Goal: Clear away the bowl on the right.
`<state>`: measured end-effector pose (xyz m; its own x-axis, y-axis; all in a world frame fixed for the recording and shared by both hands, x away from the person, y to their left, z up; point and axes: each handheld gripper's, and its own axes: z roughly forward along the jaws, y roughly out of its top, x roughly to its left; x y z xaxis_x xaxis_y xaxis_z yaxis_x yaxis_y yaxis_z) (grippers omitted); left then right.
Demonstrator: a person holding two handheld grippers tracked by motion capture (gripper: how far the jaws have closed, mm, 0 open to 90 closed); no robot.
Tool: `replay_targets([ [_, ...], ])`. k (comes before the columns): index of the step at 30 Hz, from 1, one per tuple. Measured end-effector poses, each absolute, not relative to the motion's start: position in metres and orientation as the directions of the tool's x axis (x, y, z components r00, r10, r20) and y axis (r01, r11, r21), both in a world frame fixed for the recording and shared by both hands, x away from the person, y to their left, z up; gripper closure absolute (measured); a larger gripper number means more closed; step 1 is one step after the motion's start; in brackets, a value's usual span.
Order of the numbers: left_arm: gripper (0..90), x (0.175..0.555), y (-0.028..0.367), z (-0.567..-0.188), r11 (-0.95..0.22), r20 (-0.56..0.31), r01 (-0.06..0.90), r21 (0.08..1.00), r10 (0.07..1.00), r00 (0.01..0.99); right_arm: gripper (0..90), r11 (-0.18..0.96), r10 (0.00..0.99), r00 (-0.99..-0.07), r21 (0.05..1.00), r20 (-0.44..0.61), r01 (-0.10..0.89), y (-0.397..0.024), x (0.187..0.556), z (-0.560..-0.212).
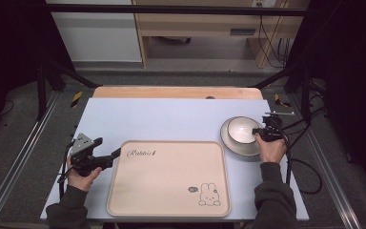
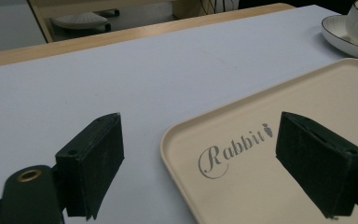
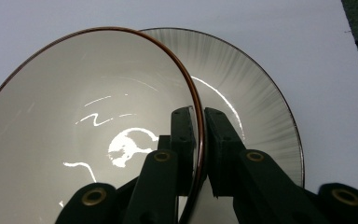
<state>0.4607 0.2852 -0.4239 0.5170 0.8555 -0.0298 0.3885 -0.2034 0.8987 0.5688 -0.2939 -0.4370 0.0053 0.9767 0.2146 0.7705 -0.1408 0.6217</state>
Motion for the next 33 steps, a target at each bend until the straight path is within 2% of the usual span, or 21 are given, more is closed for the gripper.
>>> replay_targets([
  [33,15.0,0.4608,0.2855,-0.4239,-0.203,-0.03,0.389,0.898,0.856,0.516,82.1,-0.131,0.977,-0.013,0.641,0.214,0.756,-0.2934,0.5628,-0.4275],
])
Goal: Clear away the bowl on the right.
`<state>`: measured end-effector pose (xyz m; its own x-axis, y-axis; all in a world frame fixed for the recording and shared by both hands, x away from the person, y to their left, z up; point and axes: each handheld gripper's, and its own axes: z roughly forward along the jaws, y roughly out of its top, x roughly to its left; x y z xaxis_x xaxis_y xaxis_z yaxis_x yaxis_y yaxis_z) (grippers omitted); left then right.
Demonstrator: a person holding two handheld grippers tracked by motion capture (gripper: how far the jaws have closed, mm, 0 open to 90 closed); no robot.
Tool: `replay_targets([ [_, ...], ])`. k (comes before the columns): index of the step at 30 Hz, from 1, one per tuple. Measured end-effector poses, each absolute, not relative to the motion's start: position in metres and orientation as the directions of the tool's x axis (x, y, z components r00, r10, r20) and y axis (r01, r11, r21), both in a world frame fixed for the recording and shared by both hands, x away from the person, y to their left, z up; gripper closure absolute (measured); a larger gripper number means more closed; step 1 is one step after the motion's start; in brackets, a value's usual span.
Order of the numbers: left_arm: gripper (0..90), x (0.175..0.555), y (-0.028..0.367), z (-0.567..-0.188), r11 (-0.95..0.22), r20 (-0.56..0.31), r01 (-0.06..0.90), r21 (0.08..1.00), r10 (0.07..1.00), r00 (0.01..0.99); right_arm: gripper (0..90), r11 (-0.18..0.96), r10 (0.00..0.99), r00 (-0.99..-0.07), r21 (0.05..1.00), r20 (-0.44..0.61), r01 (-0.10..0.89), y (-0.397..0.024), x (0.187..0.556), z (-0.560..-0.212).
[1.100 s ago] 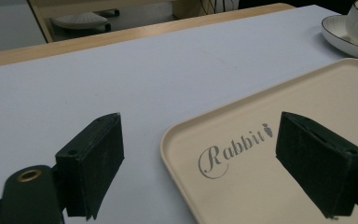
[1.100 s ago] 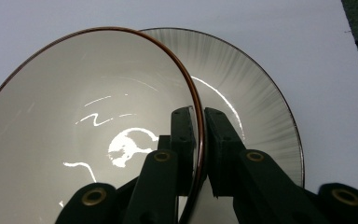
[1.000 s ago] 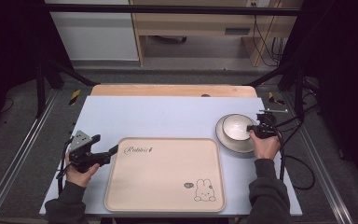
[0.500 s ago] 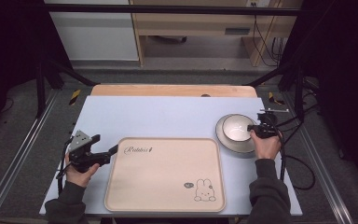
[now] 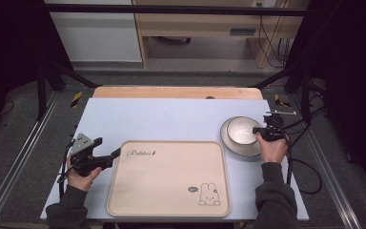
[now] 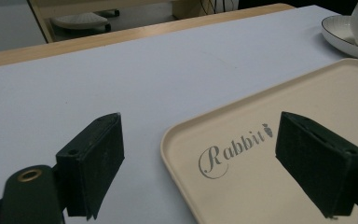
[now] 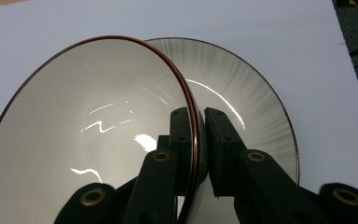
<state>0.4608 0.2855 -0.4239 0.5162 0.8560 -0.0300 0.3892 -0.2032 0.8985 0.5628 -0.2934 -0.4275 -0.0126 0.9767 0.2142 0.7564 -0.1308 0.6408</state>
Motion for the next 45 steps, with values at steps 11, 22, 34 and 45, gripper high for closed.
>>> replay_targets([
  [11,15.0,0.461,0.285,-0.424,-0.206,-0.028,0.39,0.897,0.856,0.516,82.0,-0.115,0.975,-0.042,0.657,0.217,0.745,-0.29,0.559,-0.419],
  [22,15.0,0.461,0.284,-0.424,-0.209,-0.027,0.392,0.896,0.856,0.517,82.0,-0.104,0.972,-0.067,0.672,0.224,0.733,-0.285,0.555,-0.412],
  [34,15.1,0.462,0.285,-0.425,-0.199,-0.037,0.397,0.896,0.858,0.513,82.0,-0.089,0.966,-0.11,0.699,0.236,0.71,-0.277,0.548,-0.4],
  [45,15.1,0.462,0.284,-0.425,-0.203,-0.034,0.399,0.894,0.857,0.514,81.8,-0.075,0.96,-0.141,0.708,0.242,0.702,-0.27,0.543,-0.393],
])
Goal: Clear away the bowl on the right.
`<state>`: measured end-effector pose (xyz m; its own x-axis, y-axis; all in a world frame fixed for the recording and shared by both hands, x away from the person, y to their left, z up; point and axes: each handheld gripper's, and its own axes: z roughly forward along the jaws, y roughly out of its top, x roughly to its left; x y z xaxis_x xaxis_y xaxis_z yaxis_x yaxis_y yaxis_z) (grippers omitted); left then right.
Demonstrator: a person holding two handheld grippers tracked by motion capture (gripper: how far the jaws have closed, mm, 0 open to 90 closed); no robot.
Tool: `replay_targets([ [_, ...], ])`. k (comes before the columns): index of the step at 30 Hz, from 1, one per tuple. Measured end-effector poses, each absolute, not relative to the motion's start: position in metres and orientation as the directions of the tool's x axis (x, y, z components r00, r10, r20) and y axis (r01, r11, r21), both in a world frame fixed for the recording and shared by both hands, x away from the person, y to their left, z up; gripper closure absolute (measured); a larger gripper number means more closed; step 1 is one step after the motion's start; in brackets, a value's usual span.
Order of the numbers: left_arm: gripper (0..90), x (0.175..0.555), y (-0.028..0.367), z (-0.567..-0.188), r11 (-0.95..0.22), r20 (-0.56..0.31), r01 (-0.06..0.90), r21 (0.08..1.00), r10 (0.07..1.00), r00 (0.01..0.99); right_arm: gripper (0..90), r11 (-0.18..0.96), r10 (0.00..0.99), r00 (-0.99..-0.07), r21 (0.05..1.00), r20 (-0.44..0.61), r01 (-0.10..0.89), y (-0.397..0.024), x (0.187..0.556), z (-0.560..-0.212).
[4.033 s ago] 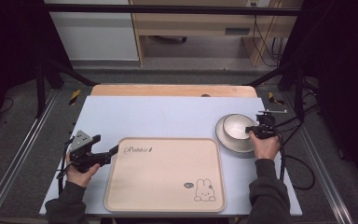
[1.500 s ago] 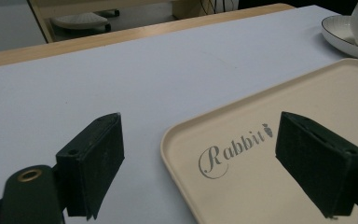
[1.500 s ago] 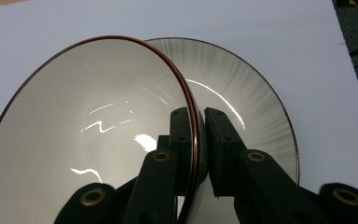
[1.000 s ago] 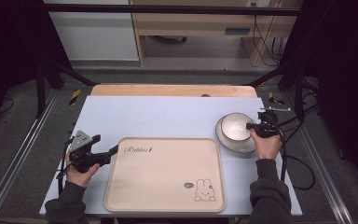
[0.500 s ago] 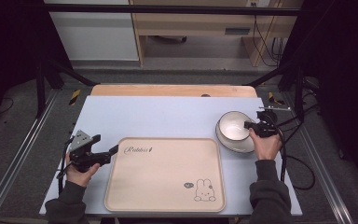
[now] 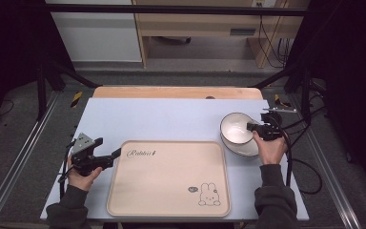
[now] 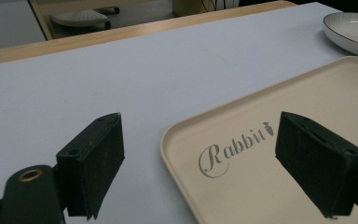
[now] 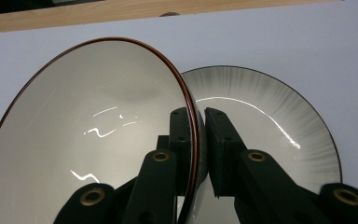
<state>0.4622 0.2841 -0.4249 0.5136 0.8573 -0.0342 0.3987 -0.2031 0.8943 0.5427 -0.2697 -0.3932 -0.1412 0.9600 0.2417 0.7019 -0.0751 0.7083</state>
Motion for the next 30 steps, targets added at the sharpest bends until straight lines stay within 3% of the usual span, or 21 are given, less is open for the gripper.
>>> replay_targets([
  [30,15.1,0.46,0.283,-0.425,-0.216,-0.024,0.393,0.894,0.852,0.524,81.6,0.013,0.906,-0.325,0.75,0.271,0.661,-0.224,0.531,-0.371],
])
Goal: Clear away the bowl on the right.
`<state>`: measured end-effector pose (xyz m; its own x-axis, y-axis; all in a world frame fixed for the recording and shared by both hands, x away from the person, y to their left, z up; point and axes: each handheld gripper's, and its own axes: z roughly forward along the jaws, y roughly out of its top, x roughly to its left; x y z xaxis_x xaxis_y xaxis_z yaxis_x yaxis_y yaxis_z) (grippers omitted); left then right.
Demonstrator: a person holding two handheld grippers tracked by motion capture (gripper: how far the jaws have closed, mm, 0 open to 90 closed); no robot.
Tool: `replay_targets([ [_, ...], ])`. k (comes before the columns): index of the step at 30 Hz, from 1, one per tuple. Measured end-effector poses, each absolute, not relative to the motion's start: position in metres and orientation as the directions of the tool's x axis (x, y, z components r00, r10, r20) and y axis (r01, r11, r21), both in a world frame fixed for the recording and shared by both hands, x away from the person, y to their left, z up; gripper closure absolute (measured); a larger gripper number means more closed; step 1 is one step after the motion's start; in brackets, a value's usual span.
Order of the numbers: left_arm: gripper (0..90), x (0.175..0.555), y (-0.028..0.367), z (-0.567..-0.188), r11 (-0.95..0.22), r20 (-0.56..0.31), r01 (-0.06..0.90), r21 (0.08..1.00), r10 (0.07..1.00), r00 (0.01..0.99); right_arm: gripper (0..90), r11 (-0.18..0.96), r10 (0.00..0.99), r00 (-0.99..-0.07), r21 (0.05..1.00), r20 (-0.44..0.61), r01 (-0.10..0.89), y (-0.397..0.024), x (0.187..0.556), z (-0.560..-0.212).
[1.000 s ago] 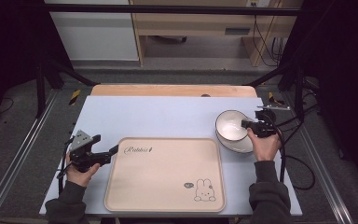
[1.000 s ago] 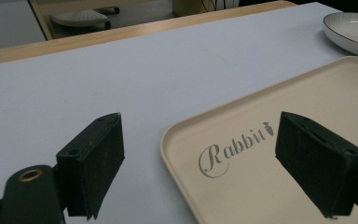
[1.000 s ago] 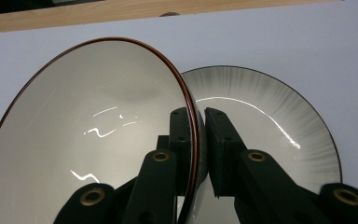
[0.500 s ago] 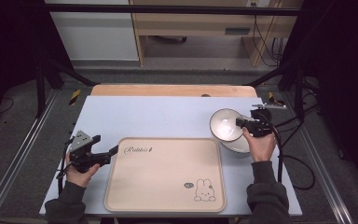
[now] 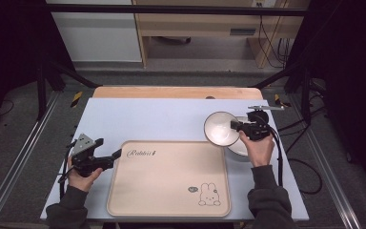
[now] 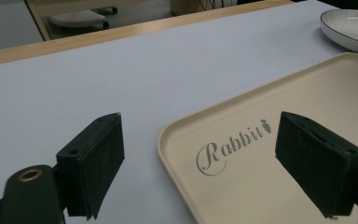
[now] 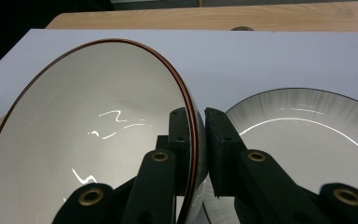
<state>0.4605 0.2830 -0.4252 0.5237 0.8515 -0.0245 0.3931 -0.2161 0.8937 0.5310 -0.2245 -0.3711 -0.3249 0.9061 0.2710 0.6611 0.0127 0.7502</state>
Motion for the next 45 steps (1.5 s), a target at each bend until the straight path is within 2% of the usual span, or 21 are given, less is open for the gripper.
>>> replay_targets([
  [20,15.0,0.46,0.282,-0.425,-0.219,-0.023,0.393,0.893,0.85,0.527,81.3,0.079,0.875,-0.409,0.759,0.257,0.646,-0.191,0.526,-0.365],
  [45,15.0,0.46,0.283,-0.425,-0.222,-0.021,0.39,0.893,0.848,0.53,81.1,0.169,0.834,-0.492,0.734,0.249,0.657,-0.145,0.529,-0.381],
])
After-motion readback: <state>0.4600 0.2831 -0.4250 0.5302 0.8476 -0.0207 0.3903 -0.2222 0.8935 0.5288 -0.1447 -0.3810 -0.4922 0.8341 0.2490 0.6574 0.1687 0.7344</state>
